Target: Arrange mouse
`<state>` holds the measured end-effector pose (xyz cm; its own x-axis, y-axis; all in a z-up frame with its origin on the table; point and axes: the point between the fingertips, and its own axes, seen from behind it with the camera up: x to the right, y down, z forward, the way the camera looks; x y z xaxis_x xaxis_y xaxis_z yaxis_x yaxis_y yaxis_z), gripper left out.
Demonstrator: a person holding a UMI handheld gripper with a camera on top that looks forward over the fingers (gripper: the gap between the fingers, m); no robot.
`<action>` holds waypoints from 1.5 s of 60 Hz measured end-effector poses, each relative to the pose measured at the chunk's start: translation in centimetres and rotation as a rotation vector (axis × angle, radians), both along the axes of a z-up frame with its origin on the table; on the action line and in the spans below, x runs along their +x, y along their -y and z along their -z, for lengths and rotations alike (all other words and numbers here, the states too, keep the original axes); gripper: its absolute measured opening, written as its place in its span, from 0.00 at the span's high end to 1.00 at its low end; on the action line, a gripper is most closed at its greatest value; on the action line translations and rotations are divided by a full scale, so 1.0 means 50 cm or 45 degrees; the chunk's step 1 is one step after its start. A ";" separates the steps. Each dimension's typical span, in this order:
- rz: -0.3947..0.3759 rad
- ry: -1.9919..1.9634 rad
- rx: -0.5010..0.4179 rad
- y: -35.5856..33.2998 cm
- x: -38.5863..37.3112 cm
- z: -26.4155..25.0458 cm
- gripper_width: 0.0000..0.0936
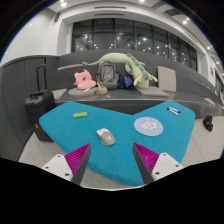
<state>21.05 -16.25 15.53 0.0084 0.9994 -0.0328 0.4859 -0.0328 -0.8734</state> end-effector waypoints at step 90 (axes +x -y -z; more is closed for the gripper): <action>0.045 0.157 0.011 0.012 -0.489 0.347 0.08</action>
<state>-3.42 -16.86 -1.84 0.0467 0.9987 -0.0204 0.5881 -0.0440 -0.8076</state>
